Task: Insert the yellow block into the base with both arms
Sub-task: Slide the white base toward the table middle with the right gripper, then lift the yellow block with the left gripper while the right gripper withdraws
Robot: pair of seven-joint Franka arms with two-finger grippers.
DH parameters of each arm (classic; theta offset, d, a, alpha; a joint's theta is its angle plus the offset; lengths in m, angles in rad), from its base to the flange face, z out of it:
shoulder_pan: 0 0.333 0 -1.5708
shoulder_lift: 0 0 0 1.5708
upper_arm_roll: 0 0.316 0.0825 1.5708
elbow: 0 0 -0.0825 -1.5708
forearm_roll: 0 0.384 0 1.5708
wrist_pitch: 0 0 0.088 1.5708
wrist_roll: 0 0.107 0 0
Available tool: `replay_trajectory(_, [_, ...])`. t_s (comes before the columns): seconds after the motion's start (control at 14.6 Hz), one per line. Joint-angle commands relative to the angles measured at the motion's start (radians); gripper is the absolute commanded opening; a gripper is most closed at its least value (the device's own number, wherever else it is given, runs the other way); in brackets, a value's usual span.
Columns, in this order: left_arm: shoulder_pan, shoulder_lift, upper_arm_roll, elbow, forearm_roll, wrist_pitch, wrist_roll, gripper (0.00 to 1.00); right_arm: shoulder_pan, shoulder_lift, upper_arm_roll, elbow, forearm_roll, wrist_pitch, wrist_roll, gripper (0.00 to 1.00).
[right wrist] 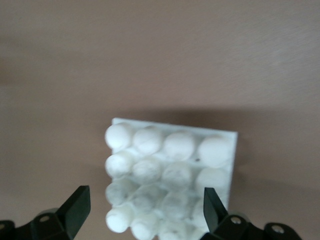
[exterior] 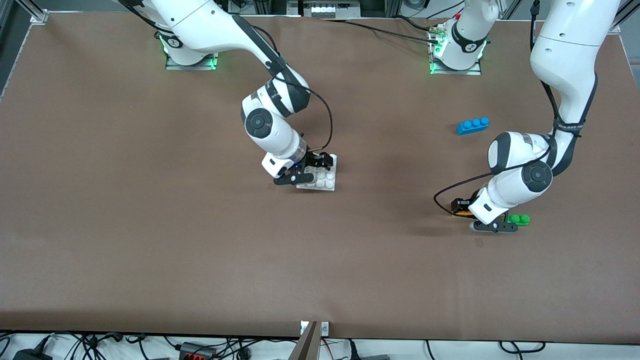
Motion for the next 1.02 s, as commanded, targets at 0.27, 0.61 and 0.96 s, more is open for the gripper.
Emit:
replay_trajectory(0.27, [-0.03, -0.07, -0.096, 0.02, 0.023, -0.12, -0.131, 0.54, -0.004, -0.195, -0.179, 0.005, -0.119, -0.395, -0.003, 1.0])
replay_trajectory(0.61, [-0.038, -0.081, -0.296, 0.063, 0.023, -0.179, -0.396, 0.54, -0.007, -0.356, -0.352, -0.009, -0.198, -0.702, -0.122, 1.0])
replay_trajectory(0.96, [-0.186, -0.034, -0.367, 0.142, 0.025, -0.181, -0.567, 0.54, -0.007, -0.517, -0.542, -0.007, -0.199, -0.918, -0.338, 1.0])
